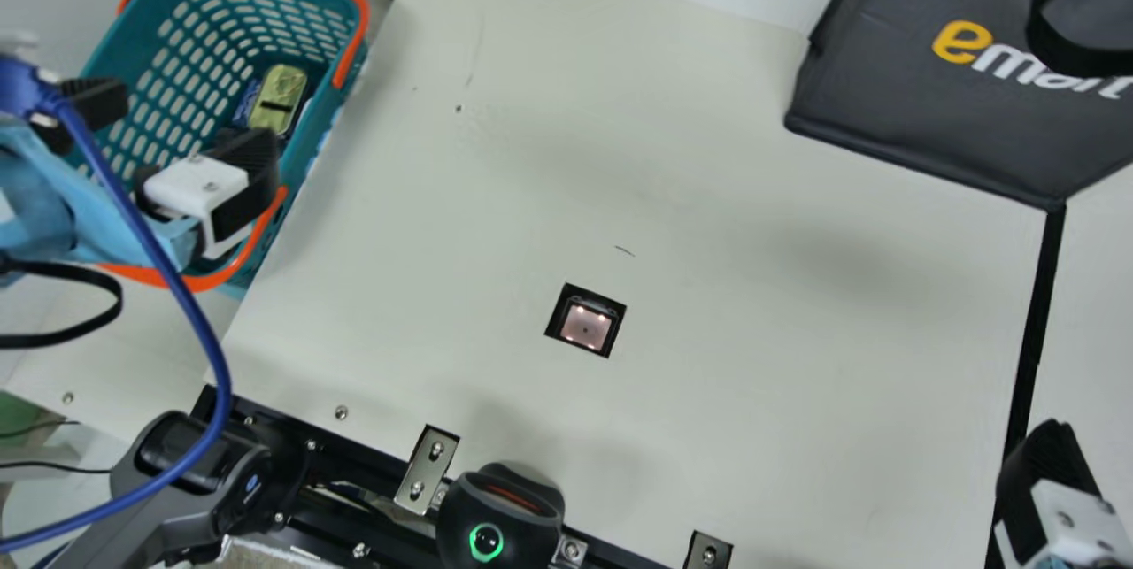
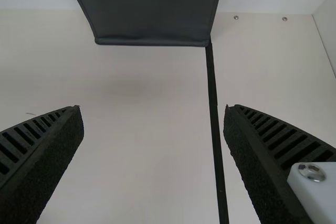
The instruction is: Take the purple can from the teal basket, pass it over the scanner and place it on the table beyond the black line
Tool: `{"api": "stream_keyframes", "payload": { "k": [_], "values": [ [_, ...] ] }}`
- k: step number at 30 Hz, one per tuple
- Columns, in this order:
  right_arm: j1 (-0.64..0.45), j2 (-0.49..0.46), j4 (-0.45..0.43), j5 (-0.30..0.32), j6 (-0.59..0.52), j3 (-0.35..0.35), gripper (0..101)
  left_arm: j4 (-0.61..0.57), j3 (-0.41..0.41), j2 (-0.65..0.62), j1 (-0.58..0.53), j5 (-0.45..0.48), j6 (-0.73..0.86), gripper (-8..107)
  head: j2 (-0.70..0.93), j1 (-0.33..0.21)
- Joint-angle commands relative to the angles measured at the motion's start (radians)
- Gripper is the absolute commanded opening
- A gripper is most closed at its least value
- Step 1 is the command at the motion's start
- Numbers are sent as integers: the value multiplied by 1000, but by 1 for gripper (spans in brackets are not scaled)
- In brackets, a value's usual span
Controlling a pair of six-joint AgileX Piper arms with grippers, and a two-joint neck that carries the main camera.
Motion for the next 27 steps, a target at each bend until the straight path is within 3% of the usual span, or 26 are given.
{"api": "stream_keyframes", "payload": {
  "k": [1,19,27],
  "values": [
    [0,0,0,0,0,0,95,0,0,0,0,0,0,90,4,-29],
    [0,0,0,-1,0,0,95,6,-2,6,6,-1,-7,90,4,-29],
    [0,0,0,-1,0,0,95,39,-14,53,89,-32,-55,90,4,-29]
  ]
}}
